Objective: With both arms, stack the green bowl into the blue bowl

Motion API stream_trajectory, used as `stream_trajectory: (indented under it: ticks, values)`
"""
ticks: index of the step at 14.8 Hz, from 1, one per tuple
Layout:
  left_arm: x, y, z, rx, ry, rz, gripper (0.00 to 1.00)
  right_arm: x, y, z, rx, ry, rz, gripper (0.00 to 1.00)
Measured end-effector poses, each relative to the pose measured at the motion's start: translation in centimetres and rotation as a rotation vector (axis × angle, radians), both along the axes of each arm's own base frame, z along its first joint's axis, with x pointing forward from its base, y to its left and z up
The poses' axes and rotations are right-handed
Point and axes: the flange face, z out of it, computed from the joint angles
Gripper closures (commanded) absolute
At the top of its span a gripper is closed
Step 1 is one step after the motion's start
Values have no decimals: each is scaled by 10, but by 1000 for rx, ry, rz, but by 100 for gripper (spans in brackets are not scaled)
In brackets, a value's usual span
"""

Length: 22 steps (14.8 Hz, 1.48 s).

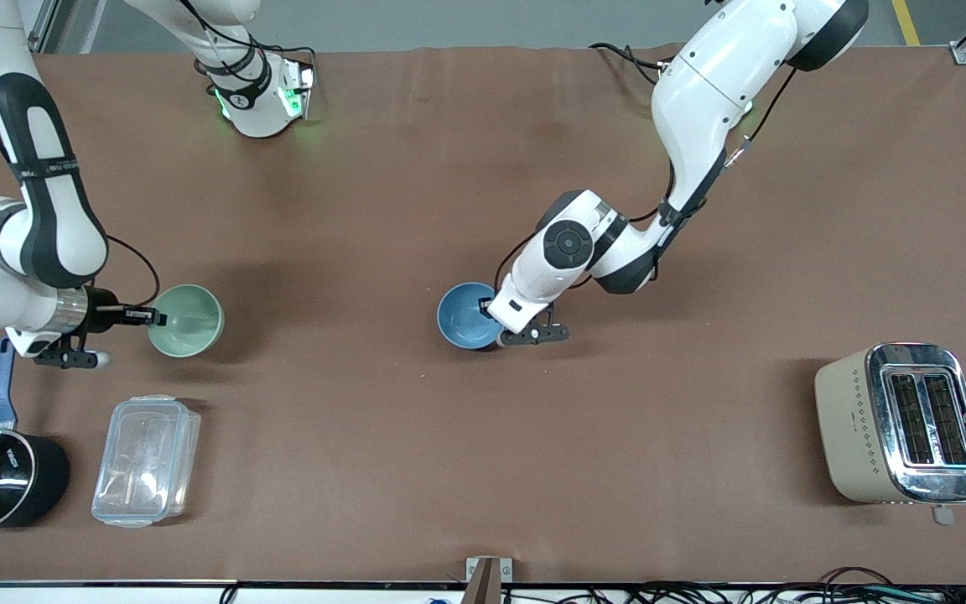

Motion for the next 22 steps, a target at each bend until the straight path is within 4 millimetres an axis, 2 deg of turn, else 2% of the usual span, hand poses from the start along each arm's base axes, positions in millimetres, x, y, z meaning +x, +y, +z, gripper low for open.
stream_trajectory:
  ticks: [2, 4, 6, 8, 11, 14, 17, 19, 22]
  values:
    - [10, 3, 8, -6, -20, 11, 0, 18, 48, 21, -12, -5, -8, 99]
    - [35, 19, 32, 23, -101, 11, 0, 27, 106, 32, 3, -15, -22, 99]
    - [64, 52, 83, 104, -179, 10, 0, 30, 159, 42, 25, -24, -31, 99]
    - [89, 99, 152, 171, -230, 44, 0, 32, 205, 54, 20, -42, -53, 99]
    - [106, 177, 241, 240, -269, 60, 0, 27, 271, 63, 11, -79, -103, 99]
    - [110, 247, 298, 287, -286, 46, 0, 11, 343, 60, 8, -109, -165, 100]
    - [101, 297, 336, 307, -247, 21, 0, -10, 410, 42, 12, -125, -209, 100]
    - [89, 320, 359, 324, -223, -17, 0, -23, 440, 23, 7, -123, -219, 100]
    - [67, 357, 391, 315, -167, -80, 0, -37, 468, -3, -2, -117, -235, 100]
